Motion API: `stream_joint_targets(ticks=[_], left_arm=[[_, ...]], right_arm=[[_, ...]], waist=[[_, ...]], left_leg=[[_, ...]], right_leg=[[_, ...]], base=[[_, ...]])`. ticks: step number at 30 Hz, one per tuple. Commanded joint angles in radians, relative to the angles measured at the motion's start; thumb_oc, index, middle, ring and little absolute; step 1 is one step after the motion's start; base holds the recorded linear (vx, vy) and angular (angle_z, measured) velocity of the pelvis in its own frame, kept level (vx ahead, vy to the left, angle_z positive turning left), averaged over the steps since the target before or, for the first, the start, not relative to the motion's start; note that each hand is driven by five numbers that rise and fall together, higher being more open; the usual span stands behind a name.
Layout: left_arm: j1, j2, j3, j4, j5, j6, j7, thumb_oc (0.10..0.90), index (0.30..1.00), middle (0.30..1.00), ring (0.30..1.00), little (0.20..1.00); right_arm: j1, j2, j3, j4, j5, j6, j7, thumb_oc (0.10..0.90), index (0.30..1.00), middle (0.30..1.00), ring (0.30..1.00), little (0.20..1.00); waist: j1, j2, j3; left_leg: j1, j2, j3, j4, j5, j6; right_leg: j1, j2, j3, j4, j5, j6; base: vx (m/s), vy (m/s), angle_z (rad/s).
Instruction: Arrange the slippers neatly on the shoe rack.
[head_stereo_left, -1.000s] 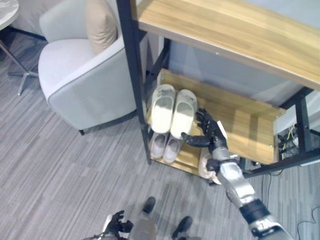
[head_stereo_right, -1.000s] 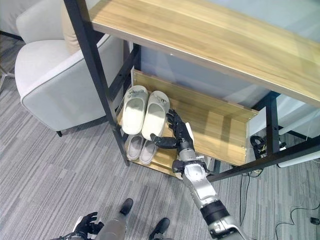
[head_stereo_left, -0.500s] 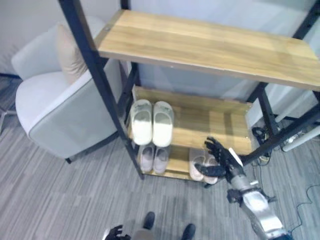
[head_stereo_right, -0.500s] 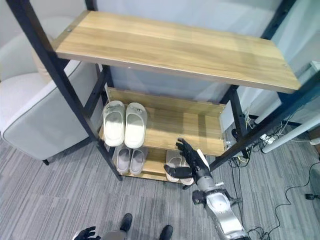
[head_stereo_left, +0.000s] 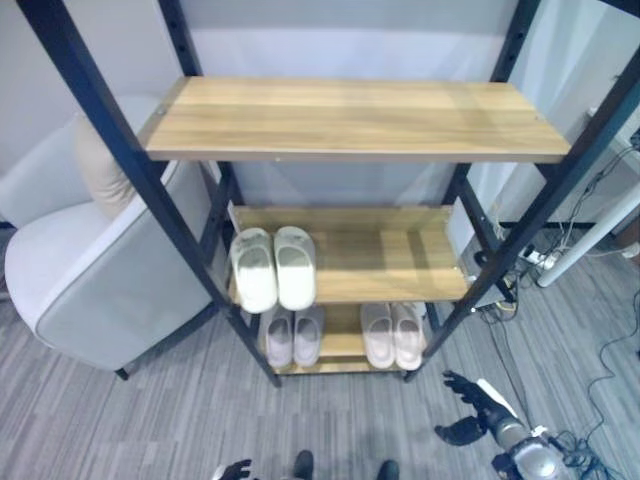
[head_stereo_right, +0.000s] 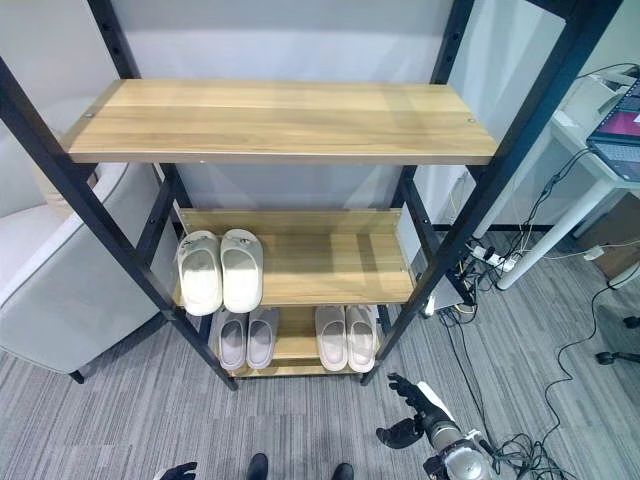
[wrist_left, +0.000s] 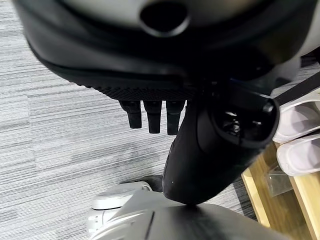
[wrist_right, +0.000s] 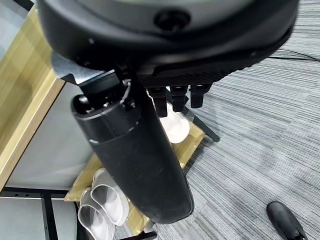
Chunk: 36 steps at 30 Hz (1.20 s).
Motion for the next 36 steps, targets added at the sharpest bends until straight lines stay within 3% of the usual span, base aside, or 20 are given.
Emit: stream_joint_targets(ticks=[1,8,12,14,15,16,17,20,24,29,31,34,36], left_arm=[[-0.088,-0.056,-0.053,0.031,0.046,-0.041,-0.032,0.800,0.900,0.900,0.900,0.900],[-0.113,-0.042,-0.071,0.031,0.057,-0.040,-0.018,0.800,0.900,0.900,0.900,0.900],[-0.131,-0.042,-0.075,0.029,0.056,-0.046,-0.014,0.800,0.900,0.900,0.900,0.900],[-0.138,-0.043,-0.076,0.033,0.061,-0.047,-0.012,0.800,0.900,0.900,0.900,0.900],[-0.143,-0.042,-0.075,0.039,0.069,-0.046,-0.012,0.800,0.900,0.900,0.900,0.900],[-0.143,-0.042,-0.074,0.039,0.069,-0.046,-0.012,0.800,0.900,0.900,0.900,0.900],[-0.148,-0.044,-0.070,0.044,0.079,-0.045,-0.010,0.800,0.900,0.900,0.900,0.900],[-0.157,-0.048,-0.075,0.043,0.090,-0.046,-0.009,0.800,0.900,0.900,0.900,0.900],[-0.161,-0.057,-0.095,0.032,0.110,-0.047,-0.009,0.800,0.900,0.900,0.900,0.900],[-0.172,-0.050,-0.108,0.036,0.136,-0.052,-0.008,0.800,0.900,0.900,0.900,0.900],[-0.169,-0.045,-0.104,0.040,0.135,-0.051,-0.008,0.800,0.900,0.900,0.900,0.900],[-0.169,-0.025,-0.088,0.049,0.136,-0.046,-0.006,0.800,0.900,0.900,0.900,0.900],[-0.178,-0.005,-0.096,0.050,0.143,-0.046,-0.005,0.800,0.900,0.900,0.900,0.900]], right_arm=[[-0.120,0.033,0.063,0.183,-0.049,0.018,-0.089,0.800,0.900,0.900,0.900,0.900],[-0.173,0.114,0.068,0.464,-0.017,0.044,-0.130,0.800,0.900,0.900,0.900,0.900],[-0.192,0.113,0.075,0.493,-0.015,0.044,-0.138,0.800,0.900,0.900,0.900,0.900],[-0.197,0.110,0.080,0.501,-0.024,0.047,-0.141,0.800,0.900,0.900,0.900,0.900],[-0.207,0.107,0.079,0.509,-0.026,0.053,-0.143,0.800,0.900,0.900,0.900,0.900],[-0.207,0.107,0.079,0.509,-0.026,0.053,-0.143,0.800,0.900,0.900,0.900,0.900],[-0.210,0.106,0.076,0.516,-0.028,0.055,-0.142,0.800,0.900,0.900,0.900,0.900],[-0.206,0.111,0.075,0.532,-0.036,0.061,-0.137,0.800,0.900,0.900,0.900,0.900],[-0.199,0.121,0.069,0.546,-0.044,0.069,-0.132,0.800,0.900,0.900,0.900,0.900],[-0.210,0.149,0.085,0.538,-0.072,0.078,-0.134,0.800,0.900,0.900,0.900,0.900],[-0.214,0.158,0.088,0.532,-0.075,0.080,-0.135,0.800,0.900,0.900,0.900,0.900],[-0.235,0.172,0.098,0.525,-0.094,0.087,-0.133,0.800,0.900,0.900,0.900,0.900],[-0.238,0.178,0.105,0.522,-0.087,0.086,-0.129,0.800,0.900,0.900,0.900,0.900]], waist=[[0.024,-0.002,-0.007],[0.056,0.013,0.022],[0.067,0.007,0.056],[0.059,-0.013,0.068],[0.044,-0.032,0.072],[0.044,-0.031,0.072],[0.023,-0.044,0.067],[-0.004,-0.051,0.057],[-0.036,-0.035,0.043],[-0.034,-0.035,0.057],[-0.030,-0.037,0.059],[-0.027,-0.033,0.075],[-0.029,-0.025,0.083]], left_leg=[[-0.021,0.026,0.051,-0.012,-0.004,-0.056],[-0.071,0.051,0.013,-0.008,0.050,-0.076],[-0.108,0.043,-0.004,0.029,0.060,-0.083],[-0.110,0.028,0.006,0.097,0.002,-0.063],[-0.106,0.018,0.024,0.174,-0.063,-0.050],[-0.110,0.019,0.024,0.182,-0.070,-0.050],[-0.082,0.020,0.057,0.232,-0.128,-0.044],[-0.030,0.027,0.089,0.287,-0.202,-0.042],[0.045,0.026,0.126,0.222,-0.232,-0.031],[0.083,-0.034,0.071,0.106,-0.229,0.003],[0.091,-0.043,0.063,0.079,-0.219,0.012],[0.095,-0.053,0.047,0.037,-0.187,0.035],[0.064,-0.066,0.031,0.045,-0.161,0.060]], right_leg=[[0.069,0.011,-0.002,0.018,-0.140,0.044],[0.061,0.050,0.024,0.004,-0.161,0.026],[0.049,0.040,0.024,0.004,-0.144,0.024],[0.021,0.016,0.018,0.004,-0.114,0.025],[-0.005,-0.009,0.013,0.004,-0.090,0.027],[-0.005,-0.008,0.014,0.004,-0.090,0.028],[-0.031,-0.028,0.011,0.004,-0.077,0.031],[-0.052,-0.047,-0.002,0.004,-0.061,0.035],[-0.064,-0.051,-0.027,0.004,-0.034,0.045],[-0.127,-0.084,-0.024,0.040,0.031,0.075],[-0.139,-0.090,-0.020,0.058,0.029,0.080],[-0.184,-0.101,0.035,0.146,0.016,0.104],[-0.183,-0.054,0.181,0.241,-0.050,0.101]], base=[[-0.09,-0.094,0.02],[-0.11,-0.086,0.04],[-0.19,-0.048,0.06],[-0.23,-0.035,0.12],[-0.22,-0.021,0.08],[-0.25,0.017,0.13],[-0.11,0.024,0.21],[-0.11,0.069,0.24],[-0.02,0.091,0.27],[-0.06,0.155,0.18],[-0.06,0.115,-0.05],[-0.11,0.119,-0.04],[-0.19,0.126,-0.17]])
